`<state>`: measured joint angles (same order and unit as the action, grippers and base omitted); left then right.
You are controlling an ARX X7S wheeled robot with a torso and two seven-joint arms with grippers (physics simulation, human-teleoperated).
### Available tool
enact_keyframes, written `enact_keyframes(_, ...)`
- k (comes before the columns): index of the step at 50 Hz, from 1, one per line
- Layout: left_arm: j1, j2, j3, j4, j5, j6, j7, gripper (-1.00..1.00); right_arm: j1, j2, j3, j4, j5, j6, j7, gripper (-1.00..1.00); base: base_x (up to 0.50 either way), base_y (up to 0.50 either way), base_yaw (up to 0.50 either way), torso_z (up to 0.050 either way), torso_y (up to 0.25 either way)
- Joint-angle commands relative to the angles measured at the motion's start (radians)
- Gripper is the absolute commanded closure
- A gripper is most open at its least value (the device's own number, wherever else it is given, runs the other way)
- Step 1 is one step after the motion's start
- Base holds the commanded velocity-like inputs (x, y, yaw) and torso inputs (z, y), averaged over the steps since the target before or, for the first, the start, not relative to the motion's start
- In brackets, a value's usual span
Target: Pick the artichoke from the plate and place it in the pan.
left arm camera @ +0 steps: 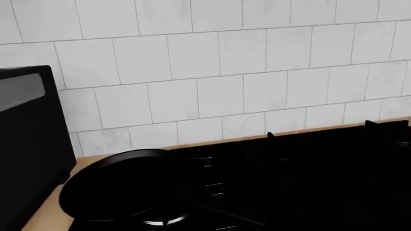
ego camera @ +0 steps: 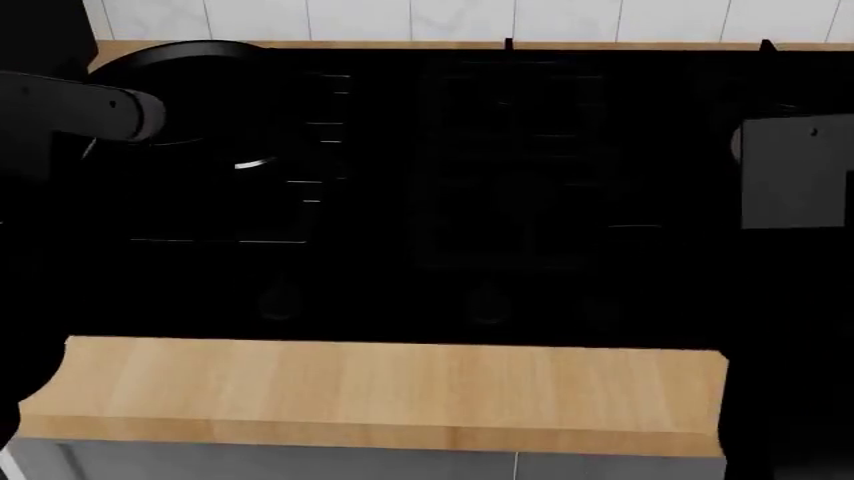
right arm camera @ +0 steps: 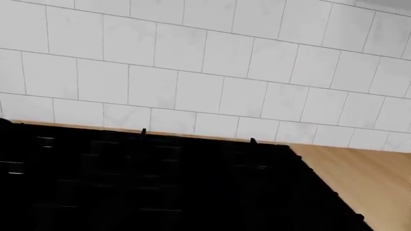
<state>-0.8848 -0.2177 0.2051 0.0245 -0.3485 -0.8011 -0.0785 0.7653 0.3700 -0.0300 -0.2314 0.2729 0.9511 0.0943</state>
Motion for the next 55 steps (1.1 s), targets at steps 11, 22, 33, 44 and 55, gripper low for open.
enact_keyframes(11, -0.098, 0.024, 0.049, -0.131, 0.022, 0.045, 0.014, -1.00, 0.132, 0.009, -0.070, 0.167, -0.020, -0.018, -0.032, -1.00, 0.00, 0.00, 0.00, 0.000, 0.000)
enact_keyframes(22, -0.096, 0.014, 0.046, -0.113, 0.016, 0.031, 0.003, -1.00, 0.133, 0.005, -0.068, 0.152, -0.003, 0.002, -0.037, -1.00, 0.00, -0.21, 0.00, 0.000, 0.000)
enact_keyframes(33, -0.094, 0.007, 0.043, -0.102, 0.005, 0.014, -0.001, -1.00, 0.124, 0.005, -0.066, 0.148, 0.004, 0.001, -0.038, -1.00, 0.00, -0.45, 0.00, 0.000, 0.000)
enact_keyframes(44, -0.095, 0.005, 0.038, -0.094, -0.012, -0.010, -0.007, -1.00, 0.117, 0.007, -0.057, 0.131, 0.016, 0.017, -0.036, -1.00, 0.00, -0.46, 0.00, 0.000, 0.000)
enact_keyframes(55, -0.095, 0.002, 0.038, -0.081, -0.023, -0.026, -0.012, -1.00, 0.114, 0.012, -0.054, 0.111, 0.024, 0.035, -0.034, -1.00, 0.00, -0.47, 0.00, 0.000, 0.000)
